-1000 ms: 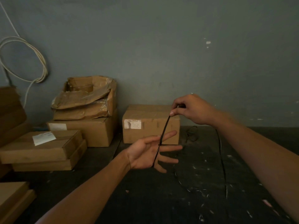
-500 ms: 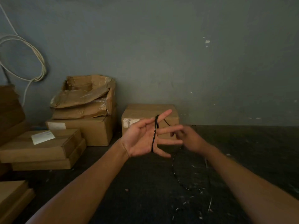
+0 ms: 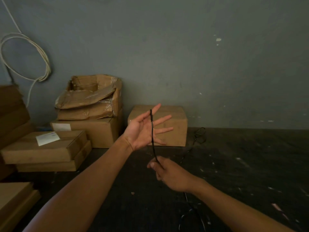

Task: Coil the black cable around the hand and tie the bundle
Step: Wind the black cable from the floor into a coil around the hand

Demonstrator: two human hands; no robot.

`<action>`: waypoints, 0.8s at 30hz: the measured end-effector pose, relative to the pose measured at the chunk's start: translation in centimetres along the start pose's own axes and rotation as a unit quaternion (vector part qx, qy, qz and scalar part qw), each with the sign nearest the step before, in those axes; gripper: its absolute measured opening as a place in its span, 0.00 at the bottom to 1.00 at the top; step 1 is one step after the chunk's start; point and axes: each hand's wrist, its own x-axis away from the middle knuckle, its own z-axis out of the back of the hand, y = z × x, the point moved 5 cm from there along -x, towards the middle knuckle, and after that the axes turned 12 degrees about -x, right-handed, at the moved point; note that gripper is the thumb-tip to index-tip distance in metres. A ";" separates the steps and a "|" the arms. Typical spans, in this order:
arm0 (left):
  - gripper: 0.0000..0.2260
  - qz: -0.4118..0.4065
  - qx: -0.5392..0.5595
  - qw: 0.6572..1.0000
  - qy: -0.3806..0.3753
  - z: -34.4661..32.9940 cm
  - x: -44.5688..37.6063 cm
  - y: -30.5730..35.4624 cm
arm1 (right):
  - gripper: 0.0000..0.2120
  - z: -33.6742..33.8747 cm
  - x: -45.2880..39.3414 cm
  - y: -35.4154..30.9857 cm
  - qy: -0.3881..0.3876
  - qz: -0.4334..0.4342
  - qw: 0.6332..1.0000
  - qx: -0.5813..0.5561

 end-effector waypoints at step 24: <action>0.21 0.176 -0.192 0.957 -0.127 -0.7 3.7 -4.9 | 0.05 15.2 -2.6 -13.2 0.115 0.137 0.903 0.390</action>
